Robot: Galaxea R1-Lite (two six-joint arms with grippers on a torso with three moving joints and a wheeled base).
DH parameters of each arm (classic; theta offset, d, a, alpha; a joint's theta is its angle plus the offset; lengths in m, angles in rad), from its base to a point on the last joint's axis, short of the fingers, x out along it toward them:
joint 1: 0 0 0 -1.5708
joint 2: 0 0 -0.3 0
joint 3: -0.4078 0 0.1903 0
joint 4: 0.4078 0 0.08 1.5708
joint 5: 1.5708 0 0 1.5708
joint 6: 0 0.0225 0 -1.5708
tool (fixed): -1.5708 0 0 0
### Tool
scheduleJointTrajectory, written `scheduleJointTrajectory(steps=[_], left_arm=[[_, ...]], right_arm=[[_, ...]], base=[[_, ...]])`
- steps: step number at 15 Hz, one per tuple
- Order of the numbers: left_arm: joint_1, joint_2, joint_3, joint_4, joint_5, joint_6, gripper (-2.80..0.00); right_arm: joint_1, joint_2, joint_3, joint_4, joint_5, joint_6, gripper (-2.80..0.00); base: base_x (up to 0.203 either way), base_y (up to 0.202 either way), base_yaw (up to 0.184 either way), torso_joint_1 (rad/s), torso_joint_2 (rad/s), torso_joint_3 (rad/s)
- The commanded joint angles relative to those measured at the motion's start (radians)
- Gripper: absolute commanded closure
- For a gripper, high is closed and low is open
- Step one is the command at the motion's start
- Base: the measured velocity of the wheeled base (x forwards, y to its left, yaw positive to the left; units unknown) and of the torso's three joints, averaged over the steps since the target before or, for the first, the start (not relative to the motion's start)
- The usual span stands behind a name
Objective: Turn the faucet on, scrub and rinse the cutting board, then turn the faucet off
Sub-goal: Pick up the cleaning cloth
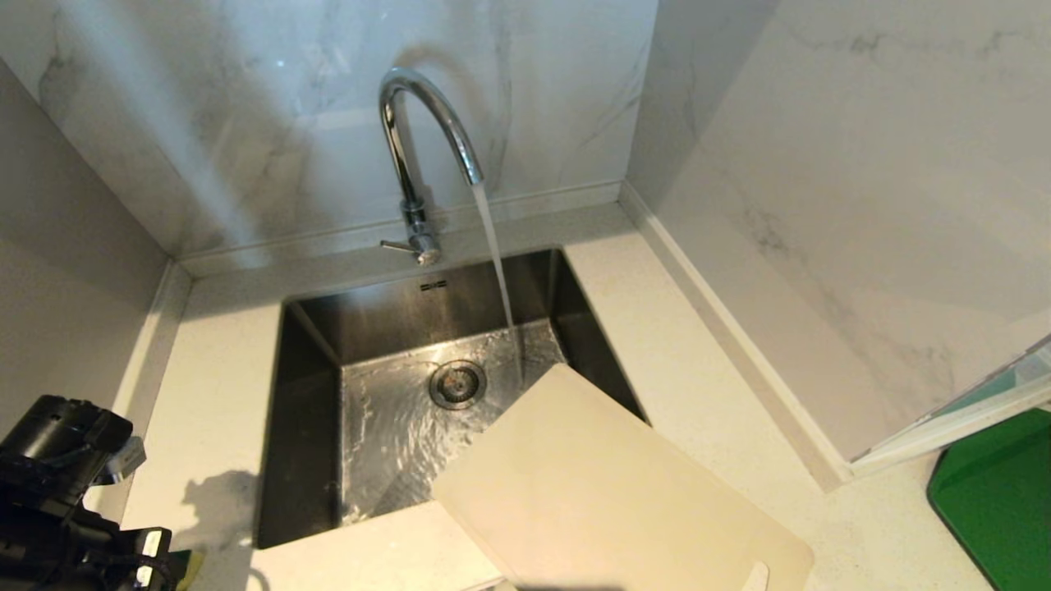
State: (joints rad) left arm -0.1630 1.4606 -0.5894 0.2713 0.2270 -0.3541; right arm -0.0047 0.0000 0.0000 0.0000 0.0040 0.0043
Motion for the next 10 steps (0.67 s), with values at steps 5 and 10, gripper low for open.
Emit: scheduleJointTrajectory(steps=[5,10], left_arm=[[0.031,0.052,0.122,-0.143,-0.006,-0.017,-2.8],[0.109,0.126,0.152,-0.232,-0.037,-0.022,-2.8]], right_arm=[[0.0,0.0,0.002,0.0,0.001,0.0,0.0],[0.0,0.0,0.002,0.0,0.001,0.0,0.0]], base=[[0.0,0.0,0.0,0.0,0.0,0.0],[0.0,0.0,0.0,0.0,0.0,0.0]])
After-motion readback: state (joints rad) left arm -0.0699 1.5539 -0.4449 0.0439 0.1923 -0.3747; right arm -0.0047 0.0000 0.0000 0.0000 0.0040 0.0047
